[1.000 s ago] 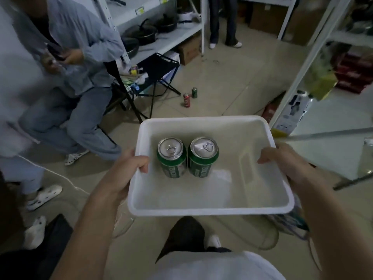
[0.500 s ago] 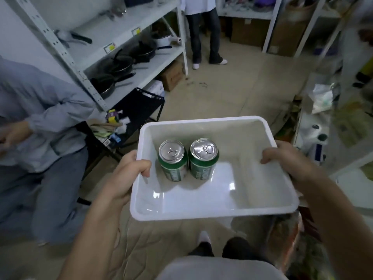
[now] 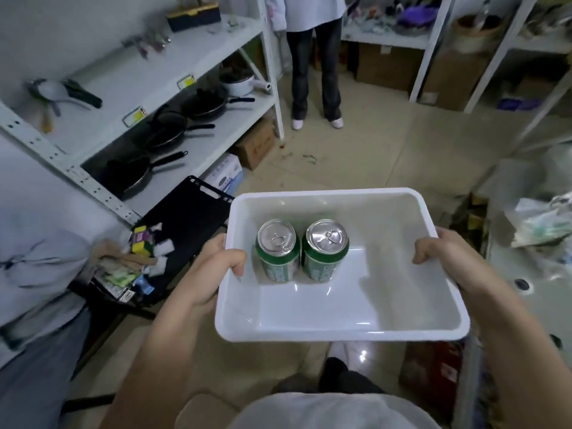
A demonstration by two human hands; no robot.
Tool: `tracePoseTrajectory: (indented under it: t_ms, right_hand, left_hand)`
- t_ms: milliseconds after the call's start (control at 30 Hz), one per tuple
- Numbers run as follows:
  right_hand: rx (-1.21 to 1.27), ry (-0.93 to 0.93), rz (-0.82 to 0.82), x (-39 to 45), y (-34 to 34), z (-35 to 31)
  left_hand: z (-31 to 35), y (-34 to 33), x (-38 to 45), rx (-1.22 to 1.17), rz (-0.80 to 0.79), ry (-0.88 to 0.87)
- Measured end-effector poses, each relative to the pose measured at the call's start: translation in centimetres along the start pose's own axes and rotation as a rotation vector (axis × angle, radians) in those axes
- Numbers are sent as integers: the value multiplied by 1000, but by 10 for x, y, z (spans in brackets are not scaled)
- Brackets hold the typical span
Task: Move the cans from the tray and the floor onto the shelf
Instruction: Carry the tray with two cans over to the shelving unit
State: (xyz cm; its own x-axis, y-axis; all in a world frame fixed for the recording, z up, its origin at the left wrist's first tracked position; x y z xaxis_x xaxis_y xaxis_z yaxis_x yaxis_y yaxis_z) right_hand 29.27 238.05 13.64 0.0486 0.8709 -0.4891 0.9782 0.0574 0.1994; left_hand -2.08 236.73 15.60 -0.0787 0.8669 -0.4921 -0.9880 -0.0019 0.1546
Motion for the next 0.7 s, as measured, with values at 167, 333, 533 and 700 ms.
tracePoseTrajectory:
  t_ms: [167, 333, 533, 700]
  right_hand:
    - [-23, -21, -45, 90, 14, -56]
    - [-66, -19, -68, 195, 18, -108]
    - [-73, -41, -65, 330, 20, -176]
    - [-26, -17, -69, 422, 20, -247]
  left_hand:
    - [47, -2, 86, 19, 32, 53]
    - [96, -8, 177, 11, 62, 86]
    - [161, -8, 316, 17, 70, 79]
    - [222, 4, 412, 28, 104, 79]
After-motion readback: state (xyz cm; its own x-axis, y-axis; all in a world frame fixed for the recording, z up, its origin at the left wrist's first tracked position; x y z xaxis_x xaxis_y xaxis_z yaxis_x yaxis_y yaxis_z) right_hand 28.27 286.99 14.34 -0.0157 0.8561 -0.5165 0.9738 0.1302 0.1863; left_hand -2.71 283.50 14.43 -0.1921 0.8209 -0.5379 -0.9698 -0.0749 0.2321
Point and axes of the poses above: each hand's wrist, its own x-axis towards the middle knuckle, its own y-axis out of the back of the hand, z = x × y, the point moved 8 cm from there along x, towards the middle knuckle, and after that the axes turned 1 degree about y, right-handed, at the moved point
